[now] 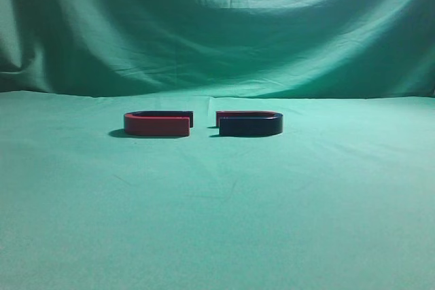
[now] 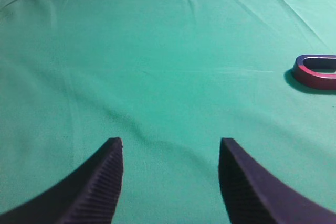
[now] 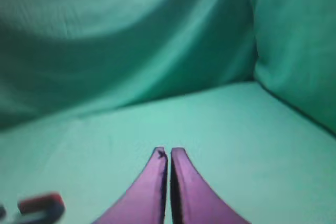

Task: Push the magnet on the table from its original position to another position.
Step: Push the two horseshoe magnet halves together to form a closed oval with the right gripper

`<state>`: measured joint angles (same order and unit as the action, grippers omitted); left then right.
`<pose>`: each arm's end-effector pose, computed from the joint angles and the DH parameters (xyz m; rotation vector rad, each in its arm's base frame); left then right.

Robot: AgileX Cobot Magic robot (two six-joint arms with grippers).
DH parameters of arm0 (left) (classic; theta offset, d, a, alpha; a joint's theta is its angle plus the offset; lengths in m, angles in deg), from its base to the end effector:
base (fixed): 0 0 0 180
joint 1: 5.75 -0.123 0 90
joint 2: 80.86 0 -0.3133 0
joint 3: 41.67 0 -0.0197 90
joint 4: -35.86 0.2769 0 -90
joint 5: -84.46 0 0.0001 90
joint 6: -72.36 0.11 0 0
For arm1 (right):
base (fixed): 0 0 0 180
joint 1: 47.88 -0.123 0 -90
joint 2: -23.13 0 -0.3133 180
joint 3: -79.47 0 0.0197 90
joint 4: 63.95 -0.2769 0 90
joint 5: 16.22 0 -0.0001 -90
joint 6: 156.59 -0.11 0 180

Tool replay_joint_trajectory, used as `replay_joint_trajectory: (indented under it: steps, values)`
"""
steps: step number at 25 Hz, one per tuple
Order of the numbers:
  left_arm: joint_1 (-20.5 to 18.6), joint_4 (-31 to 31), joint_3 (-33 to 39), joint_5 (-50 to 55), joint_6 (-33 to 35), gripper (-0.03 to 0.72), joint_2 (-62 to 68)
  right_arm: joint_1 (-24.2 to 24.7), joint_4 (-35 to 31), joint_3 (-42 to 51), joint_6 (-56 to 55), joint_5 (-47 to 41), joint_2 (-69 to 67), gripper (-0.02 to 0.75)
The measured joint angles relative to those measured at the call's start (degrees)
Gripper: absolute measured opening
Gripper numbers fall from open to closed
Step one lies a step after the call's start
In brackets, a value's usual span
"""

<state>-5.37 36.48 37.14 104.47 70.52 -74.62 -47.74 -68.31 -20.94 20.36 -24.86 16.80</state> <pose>0.0689 0.0000 0.1719 -0.0166 1.8336 -0.0167 0.0730 0.0011 0.1881 0.0993 1.6480 0.1055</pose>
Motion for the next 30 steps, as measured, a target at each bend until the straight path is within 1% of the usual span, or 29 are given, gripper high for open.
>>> replay_joint_trajectory:
  steps: [2, 5, 7, 11, 14, 17, 20, 23, 27, 30]
  values:
    - [0.0, 0.0, 0.0, 0.0, 0.0, 0.372, 0.0, 0.0, -3.5, 0.0, -1.5, 8.4, 0.0, 0.0]
    - [0.0, 0.0, 0.0, 0.0, 0.0, 0.372, 0.0, 0.0, -6.7, 0.0, -3.2, 19.7, 0.0, 0.0]
    - [0.0, 0.0, 0.0, 0.0, 0.0, 0.372, 0.0, 0.0, -7.2, -0.4, -3.7, 22.0, 0.0, 0.0]
    - [0.0, 0.0, 0.0, 0.0, 0.0, 0.372, 0.0, 0.0, -7.4, -7.4, -3.8, 15.1, -1.9, 0.0]
    - [0.0, 0.0, 0.0, 0.0, 0.0, 0.372, 0.0, 0.0, -7.4, -13.3, -3.8, 6.8, -8.0, 0.0]
    - [0.0, 0.0, 0.0, 0.0, 0.0, 0.372, 0.0, 0.0, -7.4, -19.0, -3.1, -3.4, -15.6, 0.0]
    - [0.0, 0.0, 0.0, 0.0, 0.0, 0.372, 0.0, 0.0, -7.4, -25.0, 2.0, -14.4, -23.7, 0.0]
    - [0.0, 0.0, 0.0, 0.0, 0.0, 0.372, 0.0, 0.0, -7.3, -31.1, 8.5, -23.1, -31.4, 0.0]
    - [0.0, 0.0, 0.0, 0.0, 0.0, 0.372, 0.0, 0.0, -7.8, -38.2, 11.2, -31.4, -40.0, 0.0]
    - [0.0, 0.0, 0.0, 0.0, 0.0, 0.372, 0.0, 0.0, -10.0, -41.7, 11.4, -34.8, -43.5, 0.0]
